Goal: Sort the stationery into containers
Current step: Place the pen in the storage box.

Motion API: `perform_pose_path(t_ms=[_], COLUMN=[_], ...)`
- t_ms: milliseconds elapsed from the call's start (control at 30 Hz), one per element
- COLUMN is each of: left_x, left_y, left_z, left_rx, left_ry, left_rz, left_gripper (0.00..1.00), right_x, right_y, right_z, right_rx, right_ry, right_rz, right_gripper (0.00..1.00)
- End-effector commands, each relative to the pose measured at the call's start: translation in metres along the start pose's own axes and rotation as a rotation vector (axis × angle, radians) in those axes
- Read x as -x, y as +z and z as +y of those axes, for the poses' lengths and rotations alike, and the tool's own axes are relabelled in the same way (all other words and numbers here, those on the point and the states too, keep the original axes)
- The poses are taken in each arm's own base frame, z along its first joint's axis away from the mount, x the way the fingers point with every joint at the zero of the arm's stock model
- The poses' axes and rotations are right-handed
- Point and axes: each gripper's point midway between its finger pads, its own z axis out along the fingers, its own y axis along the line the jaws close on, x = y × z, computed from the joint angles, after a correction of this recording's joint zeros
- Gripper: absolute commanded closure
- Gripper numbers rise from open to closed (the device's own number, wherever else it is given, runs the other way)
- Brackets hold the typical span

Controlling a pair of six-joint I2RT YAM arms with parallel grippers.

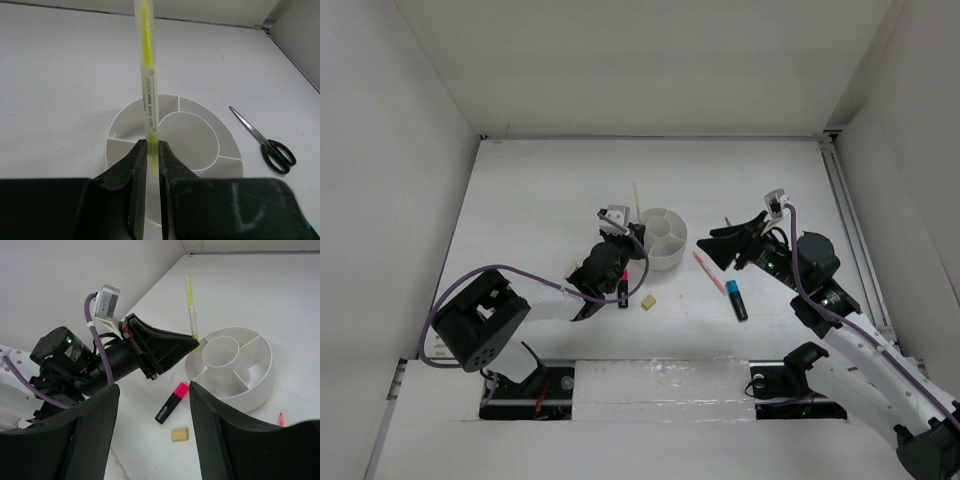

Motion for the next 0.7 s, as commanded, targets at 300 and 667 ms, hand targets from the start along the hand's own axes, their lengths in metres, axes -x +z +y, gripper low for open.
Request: perform_pose_path(t_ms=[300, 667], left_x=[0.000, -0.008], left_y=[-0.009, -0.014], left_z=[-0.005, -0.001], left_rx=[-0.005, 0.005], left_ry=[-0.077, -0.092], left_rz=[-0.028, -0.006], left_gripper=[1.00, 1.00], right_x=[0.016, 0.016], right_y=[-0.003, -0.003], right_z=[0.006, 0.006], right_rx=[0.016, 0.017], right_ry=[-0.028, -0.019], right_rz=[-0.059, -0.059], right_gripper=[0.36, 0.36])
